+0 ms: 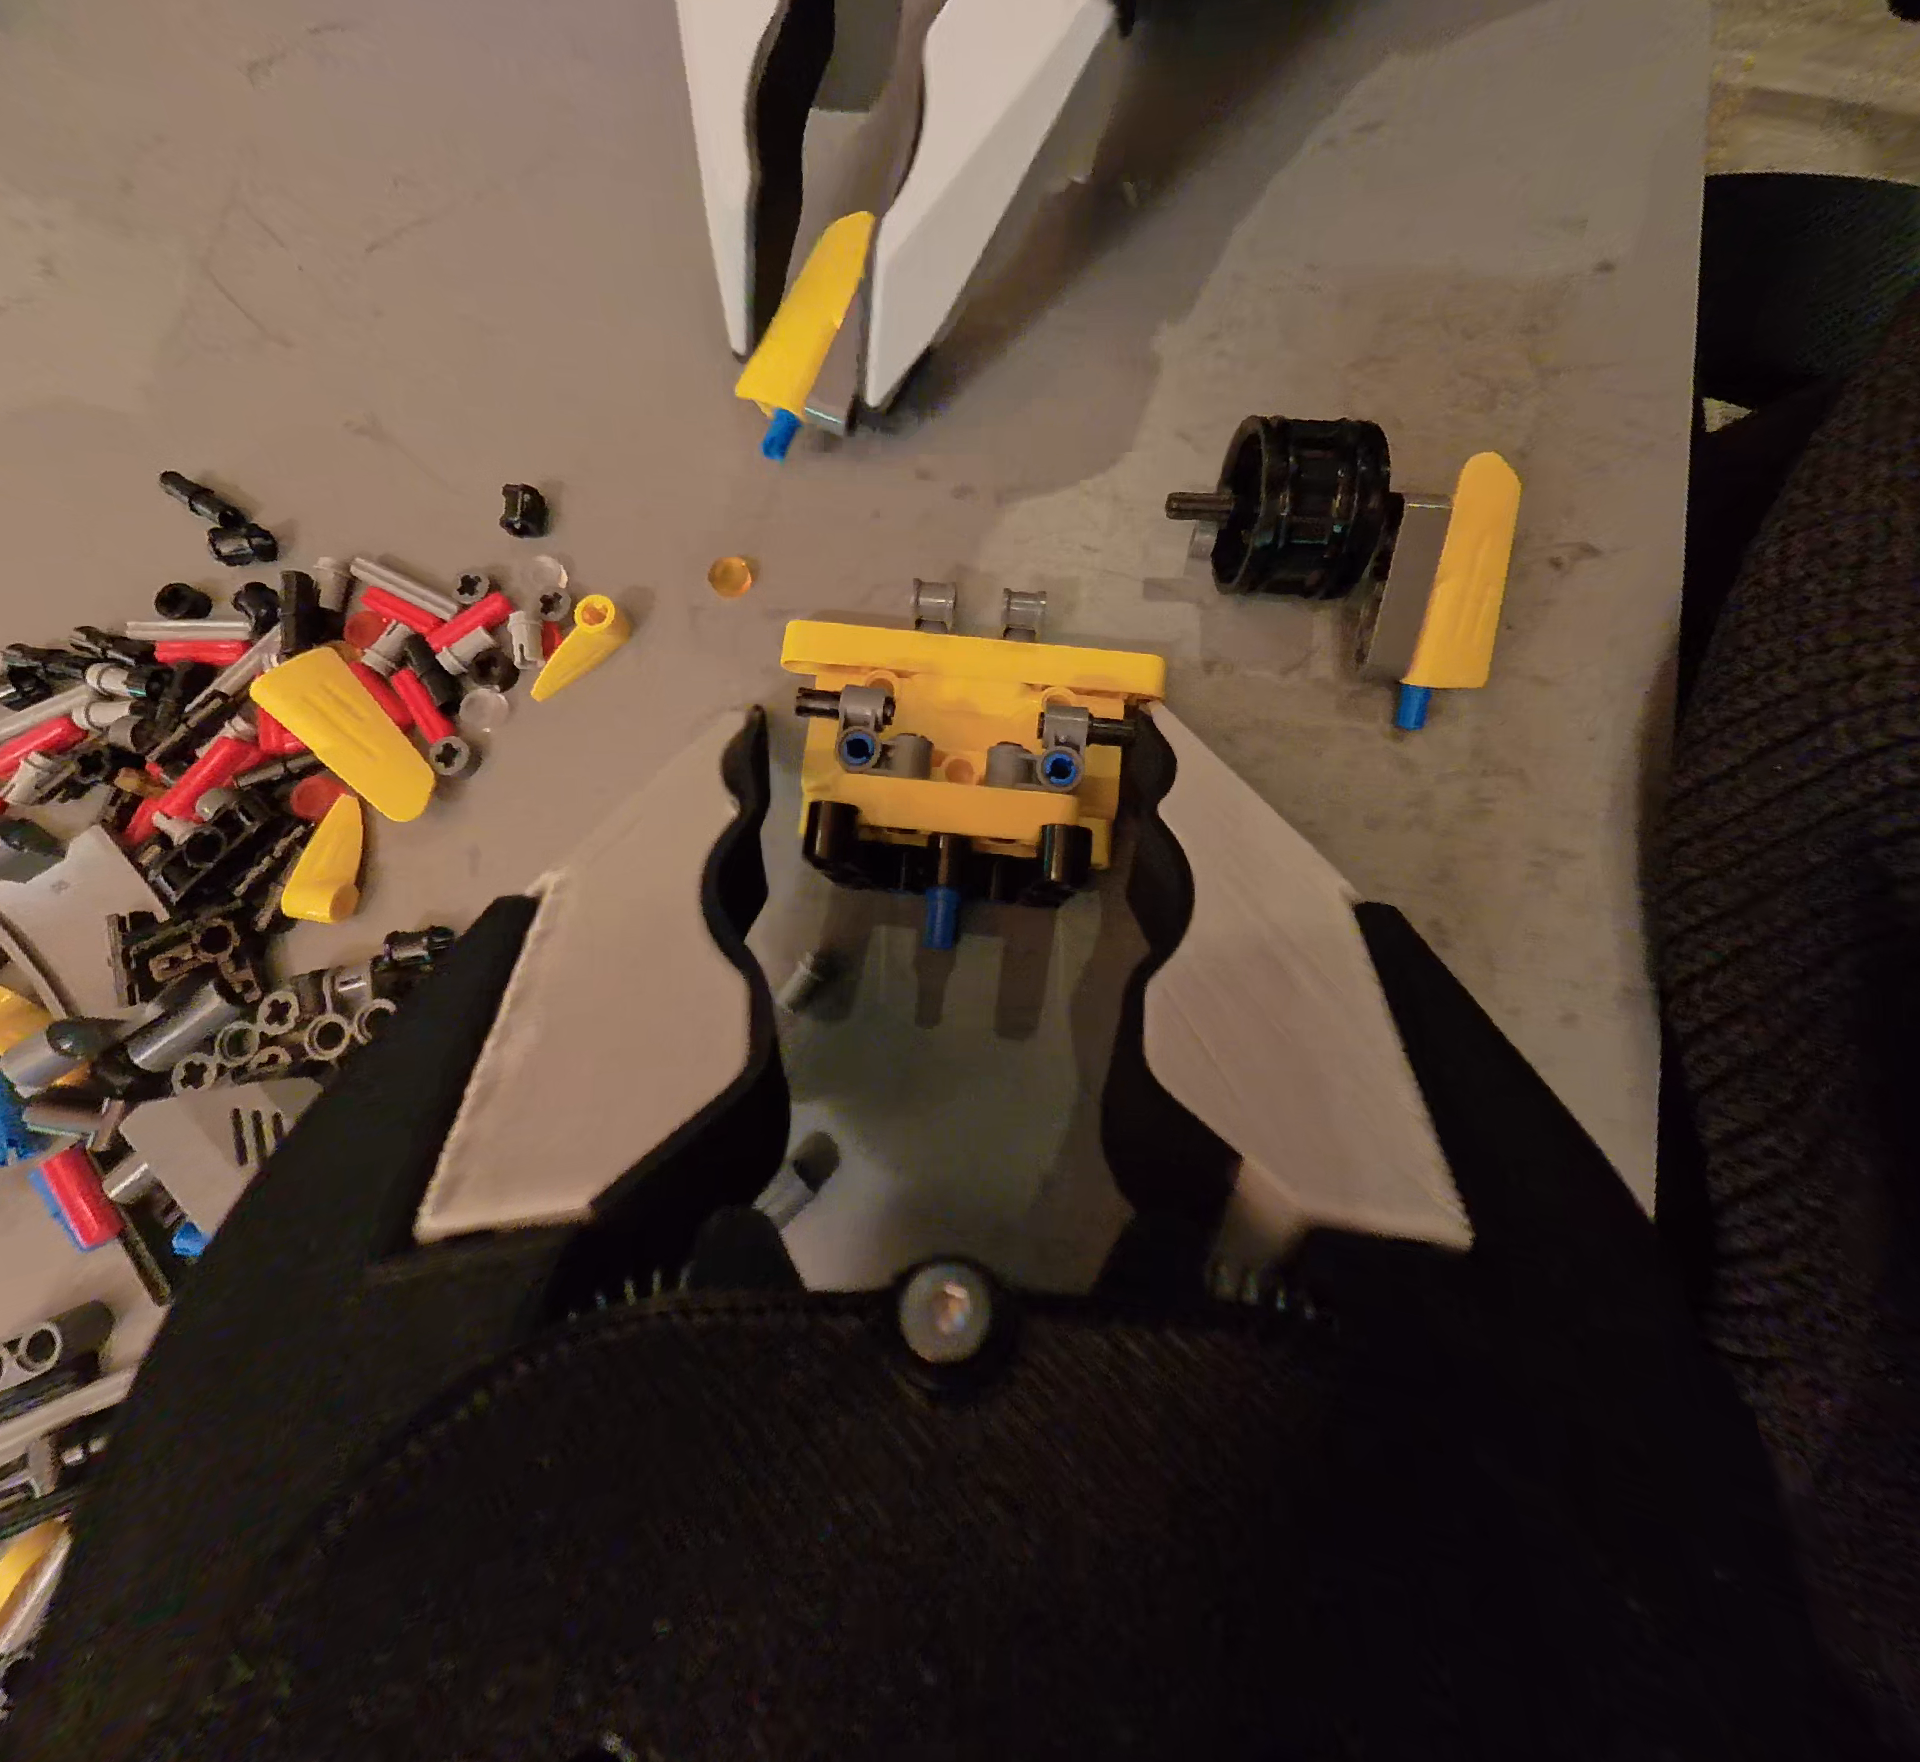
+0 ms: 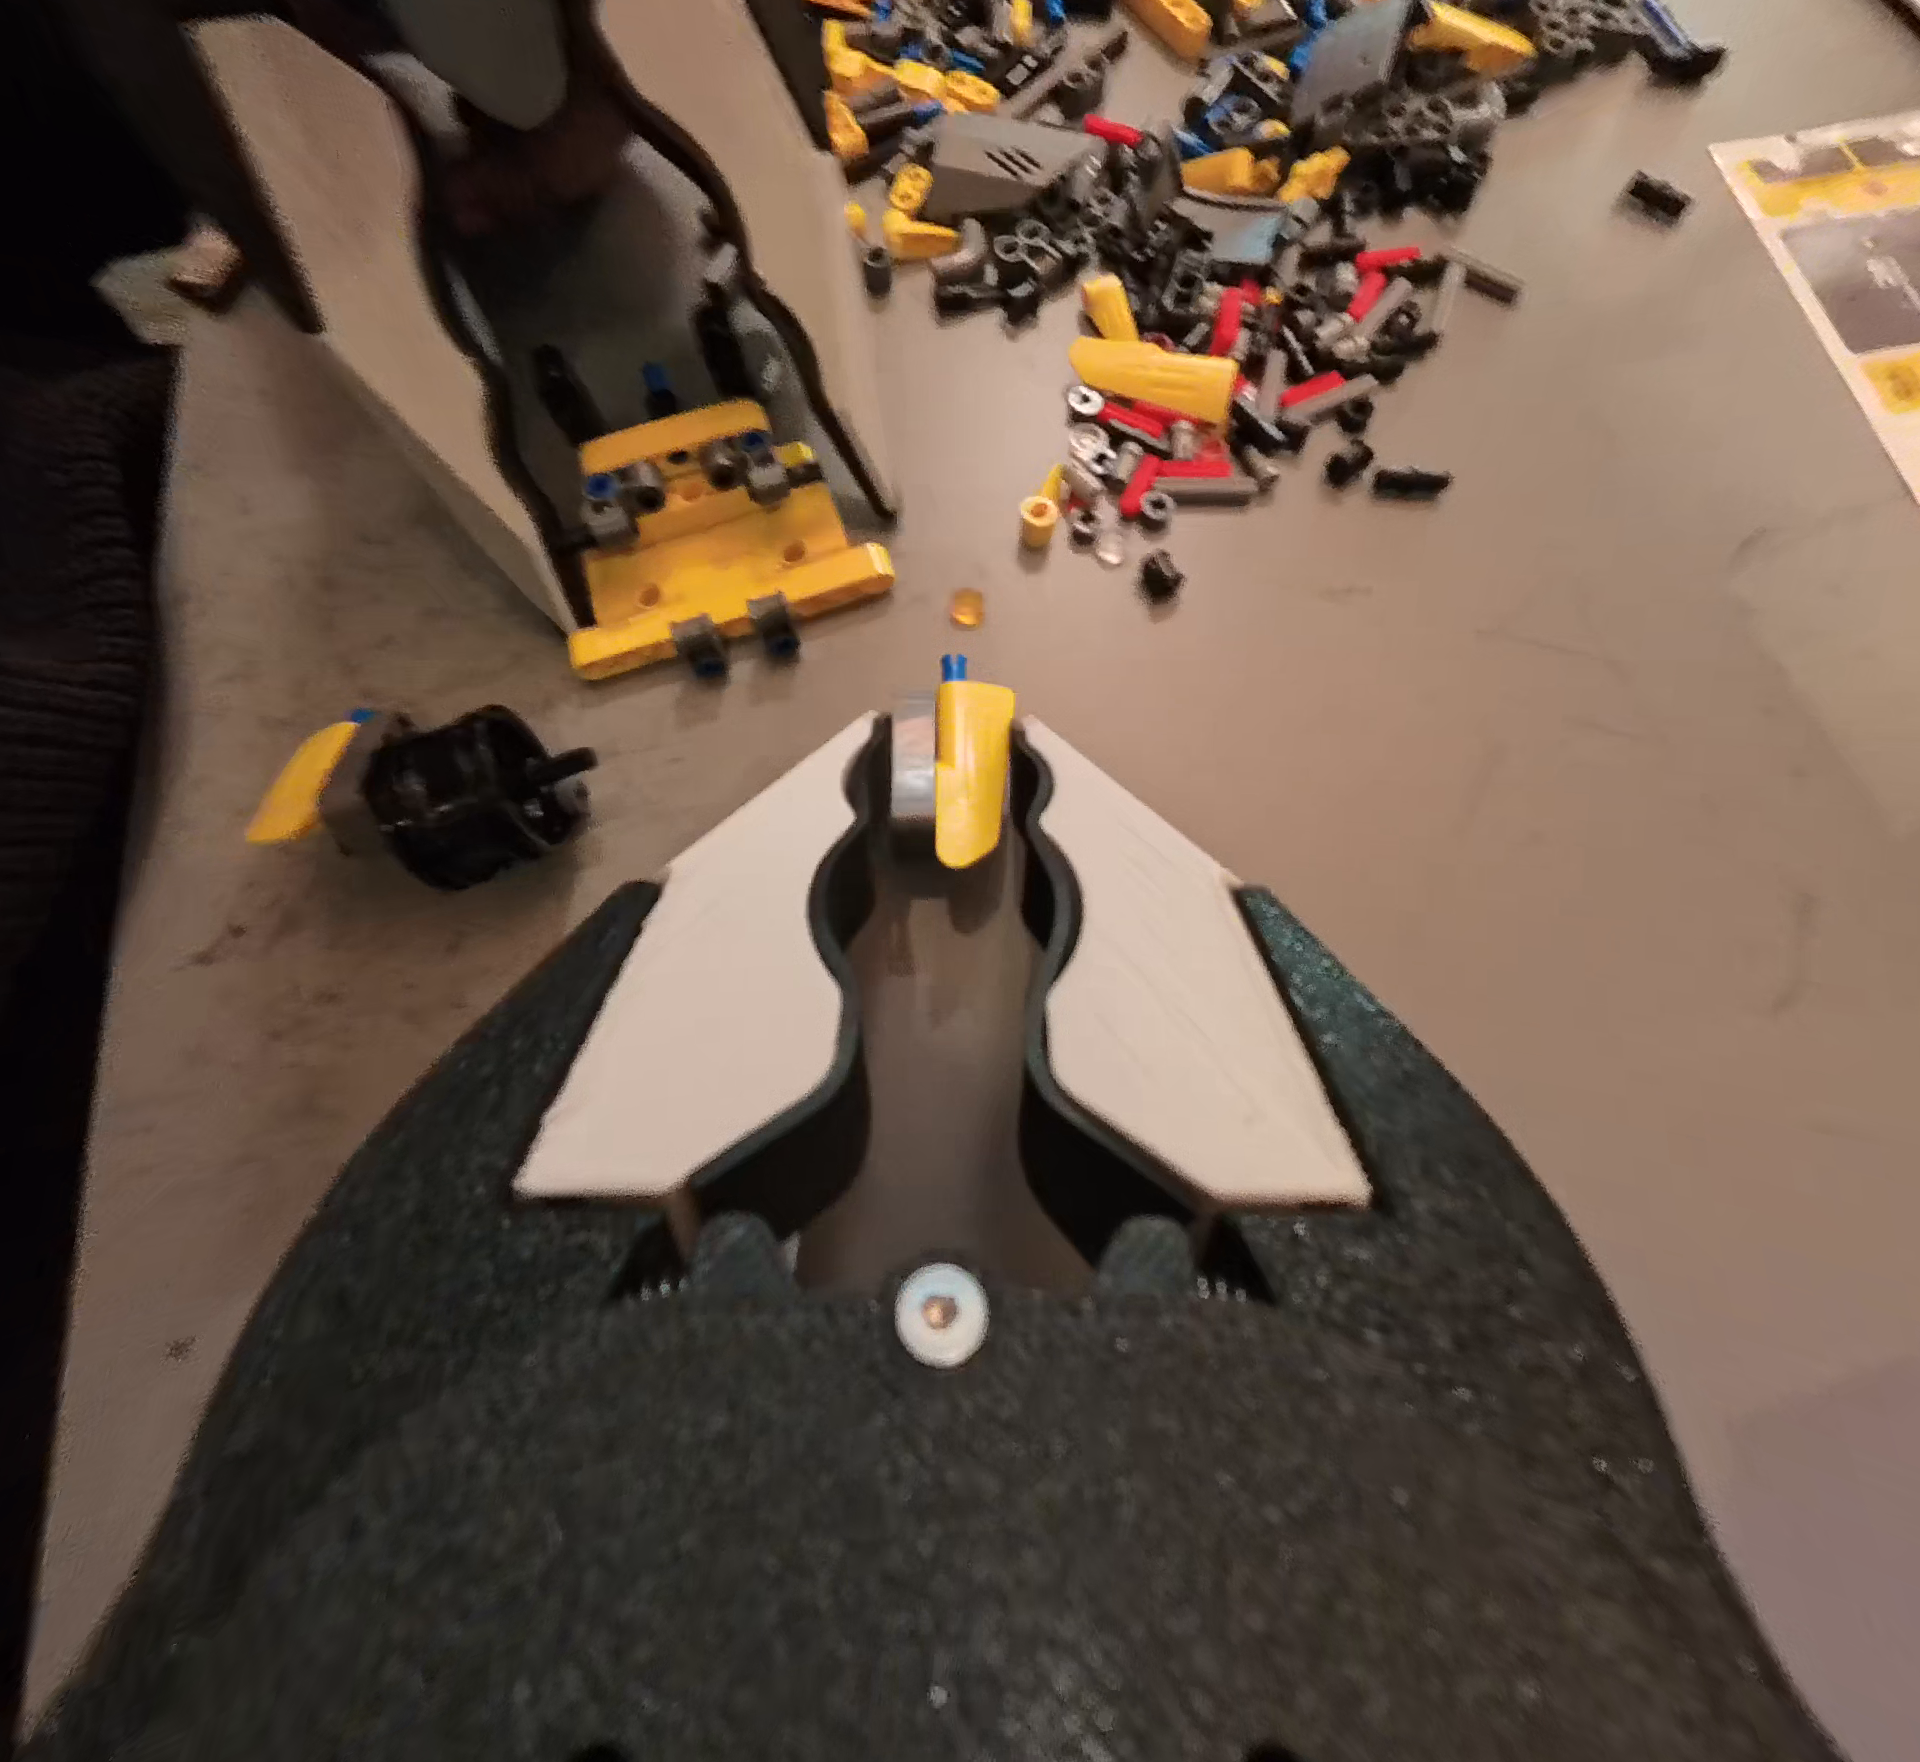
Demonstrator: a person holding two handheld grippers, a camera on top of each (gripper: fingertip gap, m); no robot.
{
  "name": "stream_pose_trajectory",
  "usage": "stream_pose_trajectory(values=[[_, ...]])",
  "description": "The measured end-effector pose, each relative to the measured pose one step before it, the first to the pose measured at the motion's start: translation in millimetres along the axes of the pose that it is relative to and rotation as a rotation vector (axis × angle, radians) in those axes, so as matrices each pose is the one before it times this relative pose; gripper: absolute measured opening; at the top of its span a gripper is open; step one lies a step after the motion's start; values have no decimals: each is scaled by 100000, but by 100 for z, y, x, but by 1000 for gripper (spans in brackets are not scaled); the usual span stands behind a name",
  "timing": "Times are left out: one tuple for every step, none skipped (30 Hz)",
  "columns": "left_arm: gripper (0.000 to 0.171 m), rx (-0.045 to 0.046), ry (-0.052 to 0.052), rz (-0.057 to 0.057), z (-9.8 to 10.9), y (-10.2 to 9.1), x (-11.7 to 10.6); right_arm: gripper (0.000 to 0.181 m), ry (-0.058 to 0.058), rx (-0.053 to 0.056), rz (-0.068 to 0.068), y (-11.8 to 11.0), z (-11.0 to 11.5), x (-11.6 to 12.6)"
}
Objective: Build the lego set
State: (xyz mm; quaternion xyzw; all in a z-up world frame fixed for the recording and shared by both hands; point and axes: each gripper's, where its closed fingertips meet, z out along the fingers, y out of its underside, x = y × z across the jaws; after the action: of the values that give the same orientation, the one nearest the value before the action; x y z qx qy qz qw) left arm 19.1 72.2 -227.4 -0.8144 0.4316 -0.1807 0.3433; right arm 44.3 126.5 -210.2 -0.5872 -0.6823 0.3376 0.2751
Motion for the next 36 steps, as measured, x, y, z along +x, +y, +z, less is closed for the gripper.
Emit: stream_pose_trajectory(values=[[68, -206, 534, -472, 18, 25, 16, 22, -2448, 1475, -629, -329, 35, -532], [70, -189, 887, -228, 22, 19, 76, 22, -2180, 429, -582, -171, 118, -474], [73, -168, 1185, 38, 17, 22, 130, 22, -2132, -659, -695, 2, 181, -411], [76, -92, 1181, 219, 5, 2, 161, 22, -1344, -1325, -599, 123, 206, -229], [78, -60, 734, 160, 12, 6, 88, 22, -968, -1553, -288, 165, 197, -133], [78, 34, 230, -21, 11, -15, -5, 22, -1720, -1351, -182, 154, 165, -213], [77, 58, 118, -126, -1, -19, -19, 22, -1969, -815, -305, 89, 112, -259], [76, 60, 165, -69, 3, -9, -8, 22, -1381, -432, -352, 47, 50, -196], [76, 23, 220, -31, -7, 4, 14, 22, -1117, -114, -490, 8, 24, -185], [75, 37, 268, 35, -1, -16, 27, 22, -425, -102, -545, 16, 17, -109], [73, 41, 533, 409, -2, 0, 77, 22, -285, -285, -629, 27, 38, -92], [69, 102, 693, 672, -3, -28, 123, 22, -539, -647, -840, 73, 68, -148], [64, 185, 642, 706, -3, -34, 108, 22, -306, -1089, -783, 122, 124, -111], [60, 138, 259, 531, -5, -30, 44, 22, -425, -1142, -861, 117, 145, -101], [60, 18, 60, 265, 11, -11, 9, 22, -326, 94, -1029, -92, 75, -86], [60, 21, 173, 39, 5, -7, 13, 22, 156, -254, -825, -39, 84, 31], [60, 22, 169, 90, -2, -14, 9, 22, -8, -62, -492, -62, 71, 72], [60, 30, 65, 237, 5, -6, 6, 22, -339, -33, -277, -50, 51, 54], [60, 109, -78, 436, 3, -23, -5, 22, -646, -7, -26, -26, 20, 20], [60, 234, -243, 690, 1, -56, -9, 22, -559, 26, 229, 2, -1, 32], [59, 231, -331, 572, 1, -43, -19, 22, 193, 166, 253, -3, -19, 102], [59, 252, -64, 312, -10, -49, 10, 22, 602, 513, -63, -51, -80, 121], [58, 337, 94, -79, -13, -55, -4, 22, 643, 1113, -282, -129, -131, 79], [58, 434, 347, -513, -40, -52, -16, 22, 485, 1199, -363, -120, -167, 46], [58, 675, 660, -895, -76, -82, -14, 22, 484, 862, -306, -65, -157, 51], [58, 1120, 741, -1079, -113, -128, -23, 22, 442, 442, -82, 2, -122, 60], [58, 1606, 1010, -983, -172, -200, 9, 22, 118, 288, 48, 11, -73, 6], [58, 1908, 1073, -966, -174, -244, 32, 22, -193, 571, -73, -58, -63, -59], [58, 1836, 1120, -903, -171, -236, 50, 22, 82, 825, -140, -119, -78, -21], [58, 1797, 1145, -631, -147, -253, 102, 22, -45, 936, 4, -130, -80, -20], [58, 1906, 970, -334, -135, -270, 118, 22, -481, 1213, 401, -171, -95, -66], [58, 1836, 918, -93, -116, -274, 155, 22, -808, 1666, 743, -235, -137, -97], [58, 1371, 418, 45, -101, -195, 87, 22, -687, 1379, 703, -179, -135, -64], [58, 900, -69, 13, -98, -98, -2, 22, -825, 1583, 613, -204, -146, -100], [58, 545, -71, -210, -60, -64, -37, 22, -869, 1703, 696, -241, -134, -120], [58, 242, 88, -146, -29, -31, -7, 22, -671, 1546, 530, -228, -117, -93]])
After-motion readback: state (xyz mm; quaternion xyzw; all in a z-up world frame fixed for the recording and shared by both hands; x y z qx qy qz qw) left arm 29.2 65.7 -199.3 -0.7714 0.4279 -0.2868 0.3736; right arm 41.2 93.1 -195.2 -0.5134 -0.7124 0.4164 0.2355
